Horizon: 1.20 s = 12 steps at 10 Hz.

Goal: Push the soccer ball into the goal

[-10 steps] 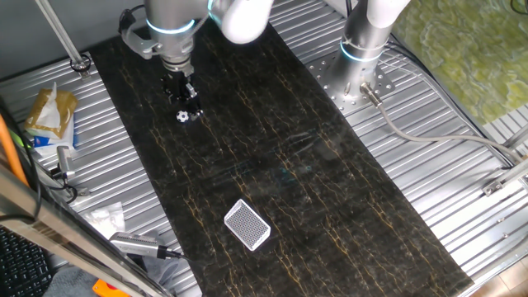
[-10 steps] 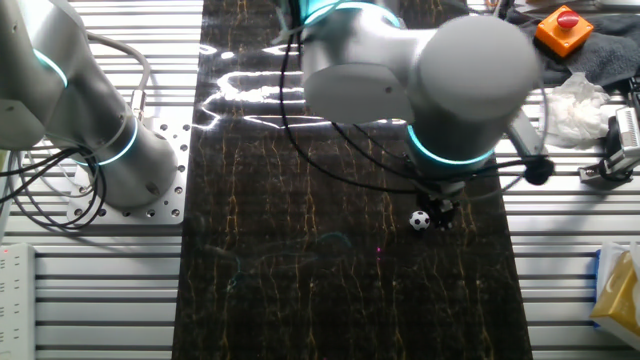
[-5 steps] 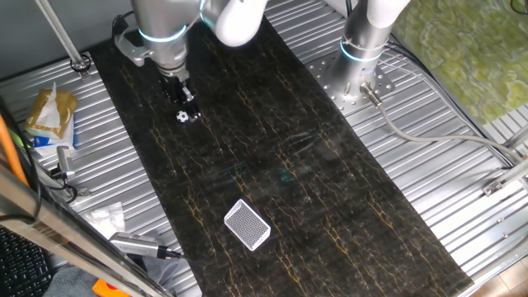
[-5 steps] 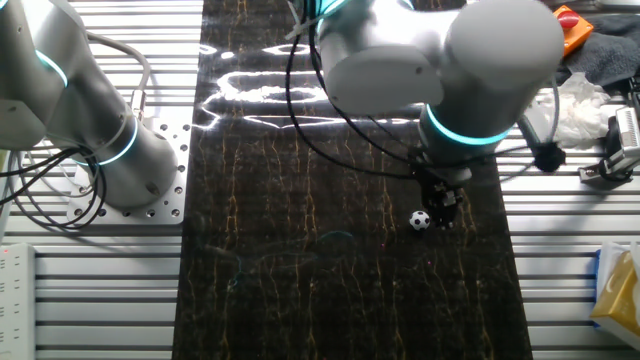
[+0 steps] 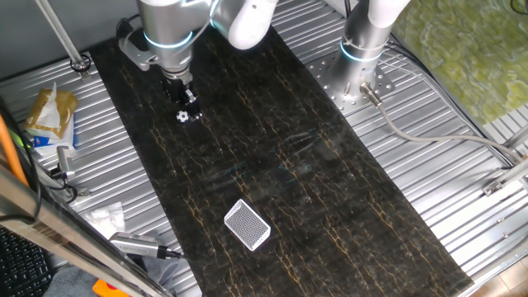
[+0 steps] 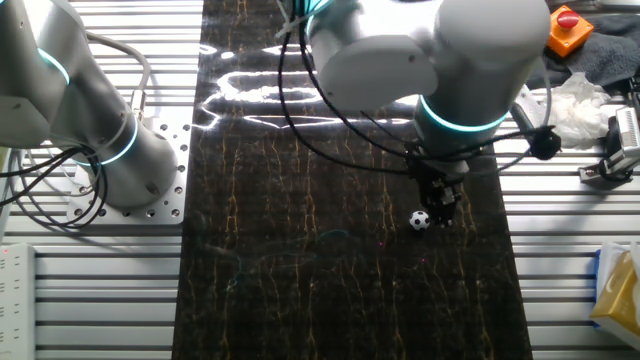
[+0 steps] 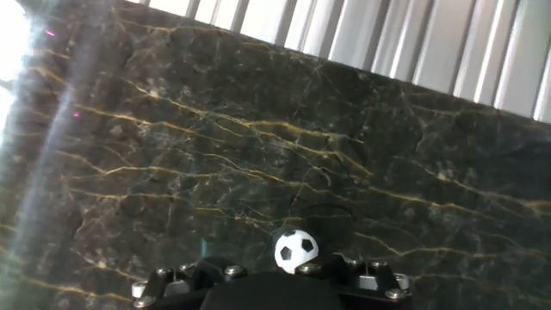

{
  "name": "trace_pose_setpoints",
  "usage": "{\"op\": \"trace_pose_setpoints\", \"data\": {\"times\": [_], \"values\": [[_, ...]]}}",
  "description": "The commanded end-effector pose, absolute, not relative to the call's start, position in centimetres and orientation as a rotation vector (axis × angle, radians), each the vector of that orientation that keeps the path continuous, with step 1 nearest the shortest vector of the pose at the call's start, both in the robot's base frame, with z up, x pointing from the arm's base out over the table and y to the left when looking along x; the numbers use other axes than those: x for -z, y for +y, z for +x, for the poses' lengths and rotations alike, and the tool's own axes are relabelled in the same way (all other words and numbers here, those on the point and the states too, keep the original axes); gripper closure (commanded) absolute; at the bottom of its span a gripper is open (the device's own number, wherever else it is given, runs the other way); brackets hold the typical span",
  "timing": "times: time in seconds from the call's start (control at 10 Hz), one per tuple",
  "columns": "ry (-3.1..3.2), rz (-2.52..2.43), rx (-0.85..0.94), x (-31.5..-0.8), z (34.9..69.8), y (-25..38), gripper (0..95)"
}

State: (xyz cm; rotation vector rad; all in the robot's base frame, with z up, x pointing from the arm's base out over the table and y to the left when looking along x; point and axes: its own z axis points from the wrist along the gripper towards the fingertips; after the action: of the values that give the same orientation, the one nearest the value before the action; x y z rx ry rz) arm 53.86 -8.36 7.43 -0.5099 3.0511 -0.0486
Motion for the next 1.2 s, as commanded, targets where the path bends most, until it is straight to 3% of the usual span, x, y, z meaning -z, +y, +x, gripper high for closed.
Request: {"op": "trace_pose_setpoints", "data": {"times": [0.1,0.6,1.0,1.1,1.2], "values": [[3.049,-0.504,0.051,-7.3,54.0,-8.4,19.0],[3.053,-0.495,0.084,-3.6,55.9,-10.9,19.0],[3.077,-0.436,0.054,-3.2,56.0,-11.2,19.0],[3.078,-0.438,0.019,-3.3,55.9,-11.2,0.0],[3.073,-0.441,-0.024,-3.3,55.9,-11.1,0.0]]}}
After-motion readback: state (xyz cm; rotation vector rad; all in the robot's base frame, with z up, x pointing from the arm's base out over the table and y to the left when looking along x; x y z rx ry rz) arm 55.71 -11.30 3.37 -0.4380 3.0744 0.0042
